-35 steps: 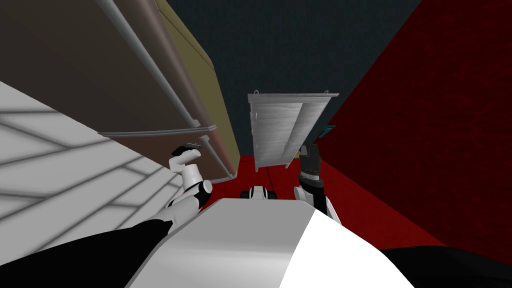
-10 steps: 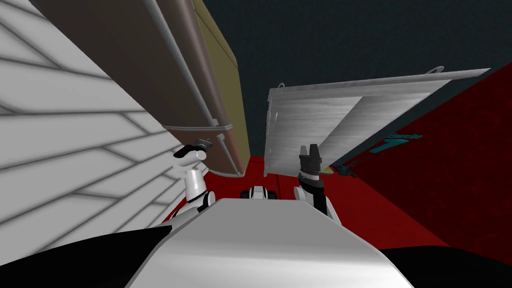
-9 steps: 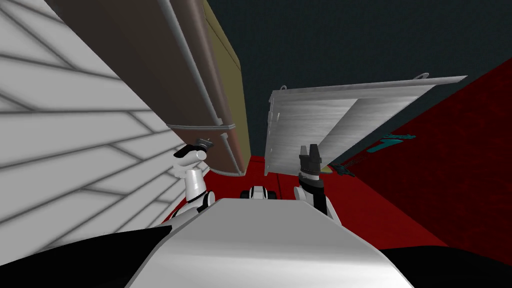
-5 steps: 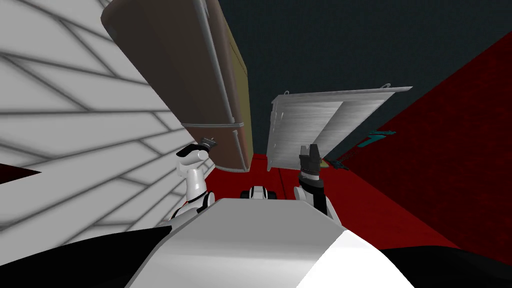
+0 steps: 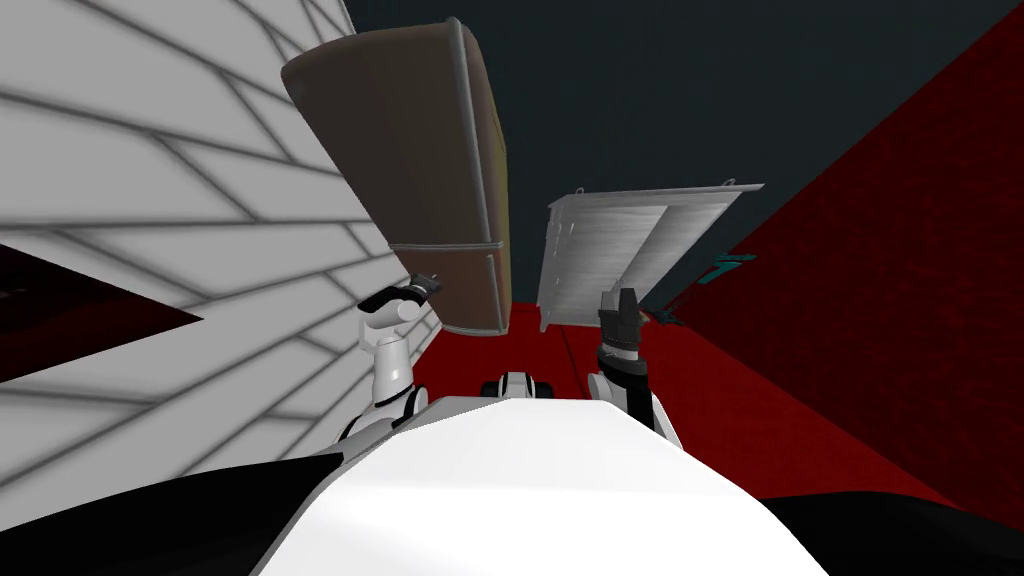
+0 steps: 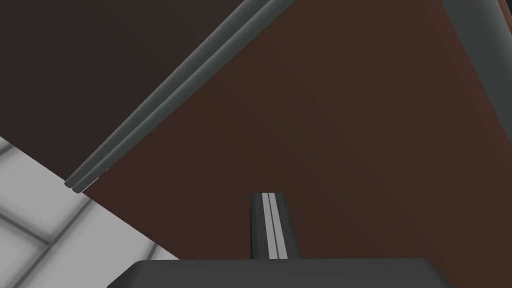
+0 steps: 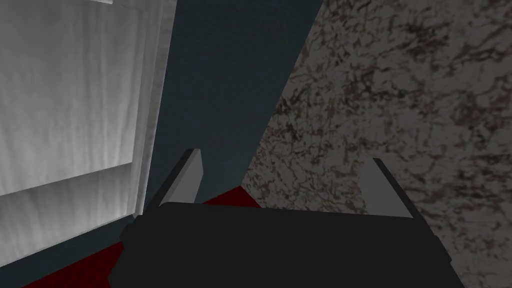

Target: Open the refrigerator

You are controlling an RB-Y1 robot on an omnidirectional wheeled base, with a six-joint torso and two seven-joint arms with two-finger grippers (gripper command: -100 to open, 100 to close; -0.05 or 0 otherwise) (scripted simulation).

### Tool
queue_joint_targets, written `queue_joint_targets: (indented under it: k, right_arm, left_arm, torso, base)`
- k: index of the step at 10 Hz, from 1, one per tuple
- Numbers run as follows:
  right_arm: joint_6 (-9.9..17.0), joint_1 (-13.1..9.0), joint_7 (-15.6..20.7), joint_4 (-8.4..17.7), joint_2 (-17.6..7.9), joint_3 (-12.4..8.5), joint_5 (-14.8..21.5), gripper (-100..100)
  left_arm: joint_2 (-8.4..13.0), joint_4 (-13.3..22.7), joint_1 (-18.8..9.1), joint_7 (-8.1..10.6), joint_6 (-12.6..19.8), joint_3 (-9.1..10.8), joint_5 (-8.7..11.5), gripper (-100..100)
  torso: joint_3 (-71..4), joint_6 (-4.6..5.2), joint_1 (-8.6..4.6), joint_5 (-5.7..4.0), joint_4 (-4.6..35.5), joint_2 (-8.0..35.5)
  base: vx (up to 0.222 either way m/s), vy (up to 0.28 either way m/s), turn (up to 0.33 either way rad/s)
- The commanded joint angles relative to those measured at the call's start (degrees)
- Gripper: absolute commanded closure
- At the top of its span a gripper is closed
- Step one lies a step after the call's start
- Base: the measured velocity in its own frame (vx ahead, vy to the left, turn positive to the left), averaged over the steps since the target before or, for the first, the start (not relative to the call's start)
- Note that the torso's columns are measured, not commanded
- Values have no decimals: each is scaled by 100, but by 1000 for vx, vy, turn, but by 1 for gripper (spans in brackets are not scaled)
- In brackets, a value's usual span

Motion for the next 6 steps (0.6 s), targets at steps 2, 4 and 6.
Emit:
queue_joint_targets:
  k: [2,4,6]
  right_arm:
    - [-1,2,0,-1,2,2,0,0]
    - [-2,6,0,-2,5,4,1,0]
    - [-2,6,0,-3,5,4,1,0]
  left_arm:
    - [15,6,-15,28,60,-17,70,-100]
    - [11,33,-56,69,106,0,49,-100]
    - [3,89,-133,143,190,29,10,-100]
  torso:
    - [-29,4,-81,-24,-14,-48]
    - [-50,6,-85,-26,-25,-77]
    - [-8,3,-26,-8,-5,-10]
  base:
    - [-18,13,-18]
    - [176,-149,-24]
    - [185,-186,-41]
